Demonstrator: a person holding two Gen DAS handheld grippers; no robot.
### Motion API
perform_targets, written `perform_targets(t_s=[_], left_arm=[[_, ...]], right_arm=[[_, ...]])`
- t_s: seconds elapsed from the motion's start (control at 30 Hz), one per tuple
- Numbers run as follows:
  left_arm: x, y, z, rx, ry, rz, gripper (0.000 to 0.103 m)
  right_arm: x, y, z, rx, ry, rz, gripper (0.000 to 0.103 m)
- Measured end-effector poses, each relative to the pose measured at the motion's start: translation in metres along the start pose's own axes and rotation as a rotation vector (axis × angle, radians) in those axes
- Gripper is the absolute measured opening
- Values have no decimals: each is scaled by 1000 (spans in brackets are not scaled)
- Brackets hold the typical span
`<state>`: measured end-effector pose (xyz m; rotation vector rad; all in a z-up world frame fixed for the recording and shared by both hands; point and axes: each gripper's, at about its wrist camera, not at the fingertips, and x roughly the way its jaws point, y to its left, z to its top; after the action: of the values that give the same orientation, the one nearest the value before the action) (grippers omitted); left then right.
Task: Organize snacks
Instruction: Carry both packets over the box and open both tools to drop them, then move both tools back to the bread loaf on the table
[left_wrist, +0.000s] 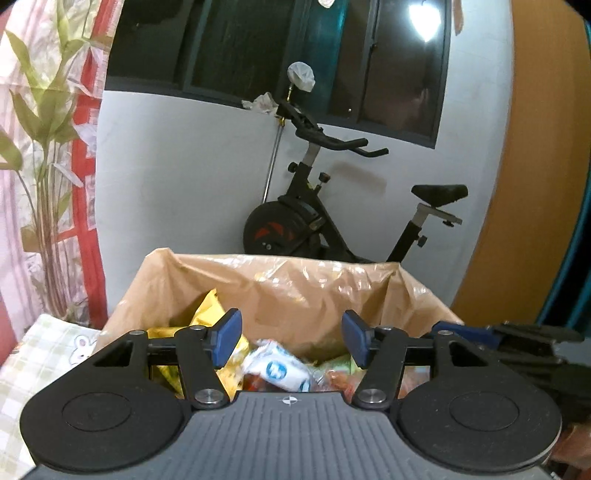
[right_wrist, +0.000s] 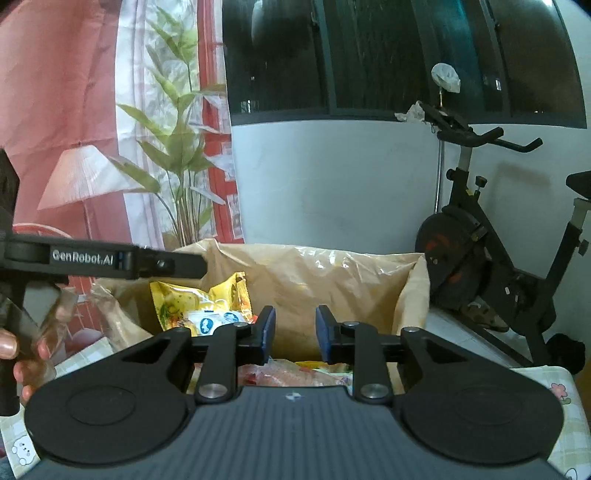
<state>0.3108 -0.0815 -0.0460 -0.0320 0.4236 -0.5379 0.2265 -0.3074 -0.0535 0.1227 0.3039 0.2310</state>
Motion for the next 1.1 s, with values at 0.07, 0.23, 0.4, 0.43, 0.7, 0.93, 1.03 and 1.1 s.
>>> perform_targets(t_s=[0.07,0.23,0.4,0.43,0.7,0.93,1.03,1.1], left_arm=[[-12,1,-6,7,-2,1,62],[-42,-3,-23,-13,-18,-8,61],[-69,-6,-48,-86,-41,3,61],[-73,-7,-54,-107,-41,1,61],[-63,-22,-108,-164,67,-32,61],[-26,-33,-139,-181,226,-97,60],[-15,-33,-152,-205,281,-112,60],[-10,-35,-161,-215,317,-122,60]], right_arm=[[-9,1,-4,-2,-11,13,27],[-32,11,-17,-40,-31,49,27],[-53,23,-30,-104,-40,72,27],[-57,23,-32,-110,-42,79,27],[-74,32,-66,-133,21,106,27],[-62,26,-107,-139,185,48,27],[-58,17,-124,-101,256,36,28],[-59,14,-135,-113,291,26,34]])
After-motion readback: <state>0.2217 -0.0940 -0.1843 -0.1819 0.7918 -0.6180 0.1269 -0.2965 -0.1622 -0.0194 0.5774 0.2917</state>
